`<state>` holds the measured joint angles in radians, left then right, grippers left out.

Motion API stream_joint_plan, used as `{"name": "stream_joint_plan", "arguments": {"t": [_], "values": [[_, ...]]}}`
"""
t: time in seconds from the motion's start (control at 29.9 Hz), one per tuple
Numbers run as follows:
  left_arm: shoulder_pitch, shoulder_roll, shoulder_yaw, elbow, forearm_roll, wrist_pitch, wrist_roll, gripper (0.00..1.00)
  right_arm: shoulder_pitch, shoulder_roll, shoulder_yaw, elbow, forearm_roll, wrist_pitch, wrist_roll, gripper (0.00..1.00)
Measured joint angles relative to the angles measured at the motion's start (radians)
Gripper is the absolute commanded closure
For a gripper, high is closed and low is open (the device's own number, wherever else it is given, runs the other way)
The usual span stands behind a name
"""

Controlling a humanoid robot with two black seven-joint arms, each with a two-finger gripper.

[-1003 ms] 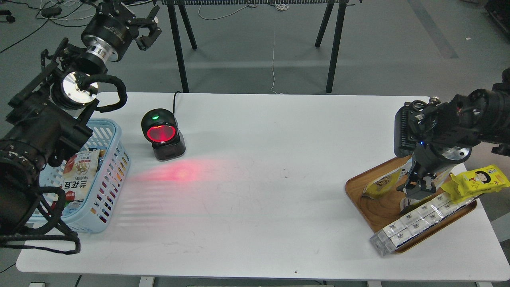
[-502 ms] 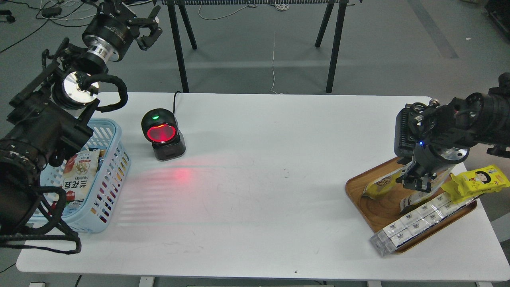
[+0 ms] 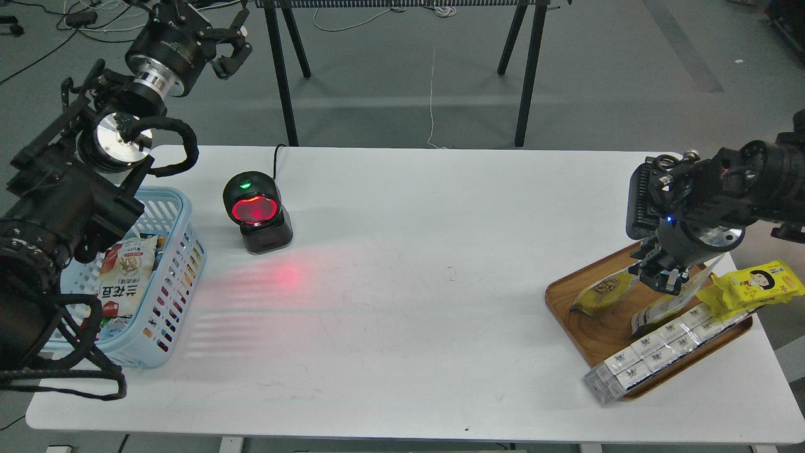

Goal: Scan snack and place in basket
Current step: 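Reach the right gripper down to the yellow pouch on the wooden tray and grasp it, then lift the yellow pouch and carry it toward the scanner with the right gripper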

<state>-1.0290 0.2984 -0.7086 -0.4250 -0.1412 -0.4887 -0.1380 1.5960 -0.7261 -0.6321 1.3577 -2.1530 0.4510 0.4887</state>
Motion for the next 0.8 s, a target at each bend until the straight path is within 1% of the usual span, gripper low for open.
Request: {"name": "stream_joint_plan", "arguments": {"t": [0.3, 0.54, 0.67, 0.8], "values": [[0.000, 0.001, 0.000, 0.000, 0.000, 0.000, 0.000, 0.00, 0.000, -0.007, 0.024, 0.000, 0.014, -0.017, 0.000, 0.99], [0.000, 0.001, 0.000, 0.001, -0.002, 0.012, -0.002, 0.00, 0.017, -0.049, 0.082, 0.013, 0.040, -0.036, 0.000, 0.99], [0.000, -0.001, -0.003, 0.001, -0.006, 0.017, -0.002, 0.00, 0.049, -0.070, 0.136, 0.050, 0.046, -0.035, 0.000, 0.99], [0.000, -0.003, -0.007, -0.001, -0.008, 0.018, -0.002, 0.00, 0.061, -0.056, 0.200, 0.068, 0.049, -0.029, 0.000, 0.99]]}}
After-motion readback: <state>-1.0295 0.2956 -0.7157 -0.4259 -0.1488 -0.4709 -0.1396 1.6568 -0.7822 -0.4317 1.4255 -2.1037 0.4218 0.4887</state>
